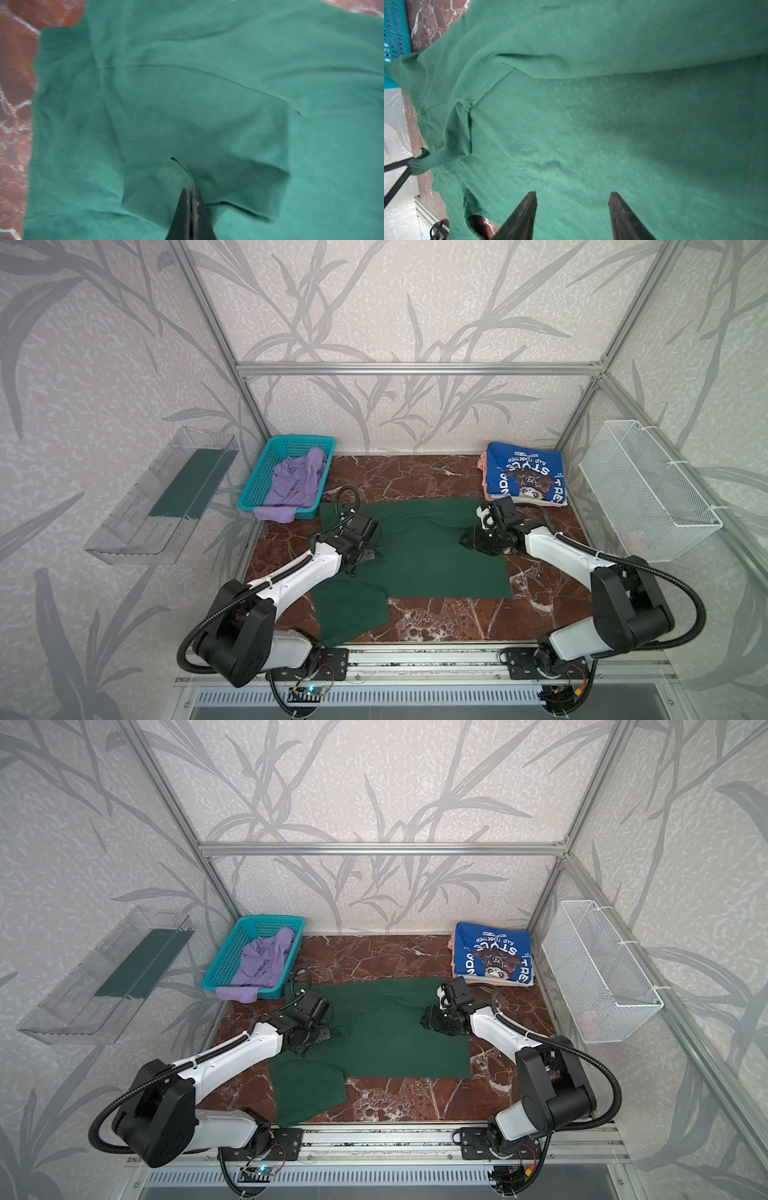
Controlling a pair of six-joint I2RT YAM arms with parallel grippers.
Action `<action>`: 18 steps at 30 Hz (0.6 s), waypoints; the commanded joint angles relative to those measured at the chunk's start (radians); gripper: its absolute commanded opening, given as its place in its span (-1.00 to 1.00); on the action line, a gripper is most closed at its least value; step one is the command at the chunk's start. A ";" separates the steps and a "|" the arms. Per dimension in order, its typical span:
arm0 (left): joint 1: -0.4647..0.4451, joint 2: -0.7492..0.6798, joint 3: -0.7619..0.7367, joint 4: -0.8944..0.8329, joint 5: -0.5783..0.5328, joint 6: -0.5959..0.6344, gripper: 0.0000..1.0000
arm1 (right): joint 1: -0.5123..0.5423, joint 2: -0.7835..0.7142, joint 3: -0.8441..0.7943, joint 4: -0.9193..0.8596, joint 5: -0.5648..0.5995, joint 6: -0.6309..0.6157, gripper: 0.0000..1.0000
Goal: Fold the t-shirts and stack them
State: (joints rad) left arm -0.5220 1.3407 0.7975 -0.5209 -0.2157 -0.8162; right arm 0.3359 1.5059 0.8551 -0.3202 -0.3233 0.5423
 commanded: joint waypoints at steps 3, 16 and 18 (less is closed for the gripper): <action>-0.036 -0.051 -0.024 -0.108 -0.093 -0.058 -0.89 | 0.005 0.019 0.012 -0.026 -0.016 -0.018 0.14; -0.062 -0.178 -0.100 -0.181 -0.191 -0.081 -0.28 | -0.004 0.040 0.127 -0.236 0.096 -0.094 0.28; -0.062 -0.206 -0.119 -0.184 -0.201 -0.076 -0.17 | -0.020 0.023 0.136 -0.283 0.131 -0.107 0.39</action>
State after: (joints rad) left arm -0.5804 1.1728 0.7052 -0.6701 -0.3634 -0.8757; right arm 0.3313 1.5383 0.9600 -0.4870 -0.2573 0.4702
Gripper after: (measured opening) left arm 0.400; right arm 0.685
